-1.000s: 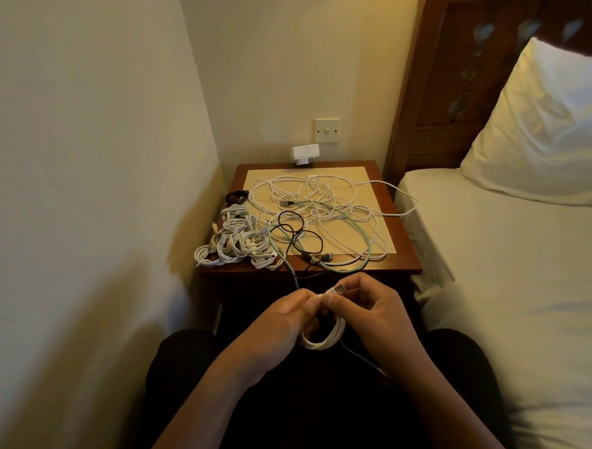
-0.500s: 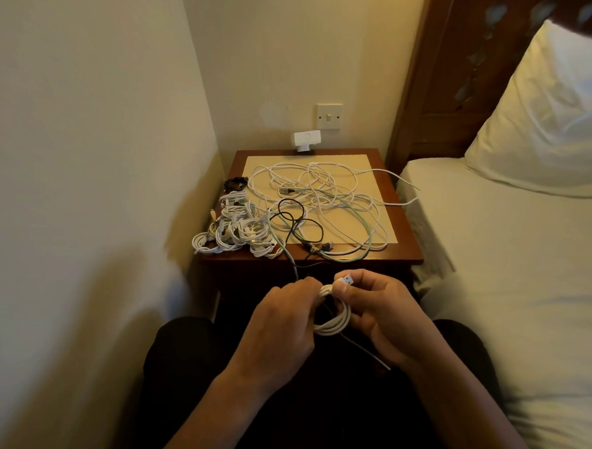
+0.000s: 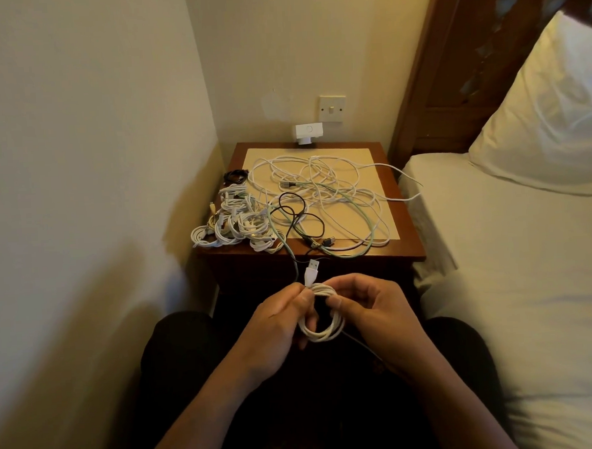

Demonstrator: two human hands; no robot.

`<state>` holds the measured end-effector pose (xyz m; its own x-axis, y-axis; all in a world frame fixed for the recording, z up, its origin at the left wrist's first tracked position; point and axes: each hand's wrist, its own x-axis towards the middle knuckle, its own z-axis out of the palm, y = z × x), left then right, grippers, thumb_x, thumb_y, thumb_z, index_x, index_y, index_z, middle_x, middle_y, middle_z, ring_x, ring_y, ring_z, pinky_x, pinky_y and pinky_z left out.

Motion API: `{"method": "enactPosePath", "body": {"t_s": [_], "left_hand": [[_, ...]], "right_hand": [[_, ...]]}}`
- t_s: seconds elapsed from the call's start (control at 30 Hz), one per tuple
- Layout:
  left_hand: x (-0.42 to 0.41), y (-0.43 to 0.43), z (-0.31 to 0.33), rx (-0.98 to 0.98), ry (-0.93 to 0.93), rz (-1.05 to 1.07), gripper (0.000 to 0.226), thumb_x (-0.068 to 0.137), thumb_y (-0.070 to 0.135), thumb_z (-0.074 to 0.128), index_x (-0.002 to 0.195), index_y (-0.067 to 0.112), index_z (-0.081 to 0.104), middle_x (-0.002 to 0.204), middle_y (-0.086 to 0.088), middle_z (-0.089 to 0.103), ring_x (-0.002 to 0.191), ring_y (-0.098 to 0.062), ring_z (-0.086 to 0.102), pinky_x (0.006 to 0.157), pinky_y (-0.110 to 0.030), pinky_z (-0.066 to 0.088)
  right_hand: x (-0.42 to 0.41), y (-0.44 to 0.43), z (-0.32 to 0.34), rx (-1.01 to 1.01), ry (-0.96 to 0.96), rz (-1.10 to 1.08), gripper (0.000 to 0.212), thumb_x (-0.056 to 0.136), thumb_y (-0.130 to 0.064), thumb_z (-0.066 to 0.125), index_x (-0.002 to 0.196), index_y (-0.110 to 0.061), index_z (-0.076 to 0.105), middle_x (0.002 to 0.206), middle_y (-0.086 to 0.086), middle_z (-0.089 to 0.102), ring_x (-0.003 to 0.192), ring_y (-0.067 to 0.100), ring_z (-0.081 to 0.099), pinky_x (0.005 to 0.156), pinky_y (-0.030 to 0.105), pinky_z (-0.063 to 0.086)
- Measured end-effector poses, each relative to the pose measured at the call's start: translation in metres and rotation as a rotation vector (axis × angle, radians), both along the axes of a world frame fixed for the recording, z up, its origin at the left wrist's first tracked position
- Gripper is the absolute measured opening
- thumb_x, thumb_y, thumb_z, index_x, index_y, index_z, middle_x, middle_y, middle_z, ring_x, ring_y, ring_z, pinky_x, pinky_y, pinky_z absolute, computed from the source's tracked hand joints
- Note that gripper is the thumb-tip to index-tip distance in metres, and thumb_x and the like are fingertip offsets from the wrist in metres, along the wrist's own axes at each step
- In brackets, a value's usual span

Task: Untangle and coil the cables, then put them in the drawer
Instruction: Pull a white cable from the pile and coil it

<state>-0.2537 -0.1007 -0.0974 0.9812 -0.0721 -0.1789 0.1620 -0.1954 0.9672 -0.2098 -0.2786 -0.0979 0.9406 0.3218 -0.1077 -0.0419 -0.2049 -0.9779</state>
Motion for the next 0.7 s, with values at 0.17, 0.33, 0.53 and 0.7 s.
{"method": "enactPosePath", "body": {"t_s": [0.17, 0.33, 0.53, 0.7], "left_hand": [[0.0, 0.013, 0.0, -0.237, 0.105, -0.126, 0.031, 0.101, 0.038, 0.046, 0.096, 0.01, 0.059, 0.092, -0.009, 0.067, 0.077, -0.021, 0.058, 0.067, -0.029, 0.043], [0.003, 0.023, -0.009, 0.11, 0.055, -0.103, 0.028, 0.106, 0.035, 0.05, 0.1, 0.02, 0.073, 0.1, -0.002, 0.073, 0.091, -0.015, 0.067, 0.081, -0.037, 0.051], [0.002, 0.012, -0.019, 0.329, -0.174, 0.11, 0.059, 0.103, 0.026, 0.06, 0.149, 0.051, 0.035, 0.094, 0.013, 0.072, 0.091, 0.003, 0.068, 0.079, -0.009, 0.048], [0.008, 0.0, -0.023, 0.4, -0.243, 0.064, 0.043, 0.107, 0.018, 0.049, 0.144, 0.039, 0.053, 0.086, 0.022, 0.061, 0.081, 0.014, 0.059, 0.075, -0.002, 0.04]], "right_hand": [[0.003, 0.003, -0.002, -0.026, -0.09, 0.003, 0.024, 0.098, -0.004, 0.065, 0.104, -0.025, 0.076, 0.098, -0.006, 0.078, 0.096, 0.012, 0.074, 0.086, 0.035, 0.06], [0.007, -0.003, -0.006, -0.139, -0.085, 0.04, 0.025, 0.096, -0.012, 0.07, 0.111, -0.031, 0.076, 0.103, -0.011, 0.077, 0.1, 0.006, 0.072, 0.091, 0.037, 0.061], [0.013, 0.004, -0.013, -0.177, -0.062, 0.03, 0.029, 0.097, -0.014, 0.069, 0.116, -0.034, 0.074, 0.106, -0.015, 0.075, 0.103, 0.001, 0.07, 0.093, 0.036, 0.06], [0.022, 0.006, -0.018, -0.169, -0.066, -0.006, 0.026, 0.097, -0.014, 0.069, 0.109, -0.035, 0.077, 0.102, -0.018, 0.076, 0.102, -0.001, 0.07, 0.094, 0.034, 0.059]]}}
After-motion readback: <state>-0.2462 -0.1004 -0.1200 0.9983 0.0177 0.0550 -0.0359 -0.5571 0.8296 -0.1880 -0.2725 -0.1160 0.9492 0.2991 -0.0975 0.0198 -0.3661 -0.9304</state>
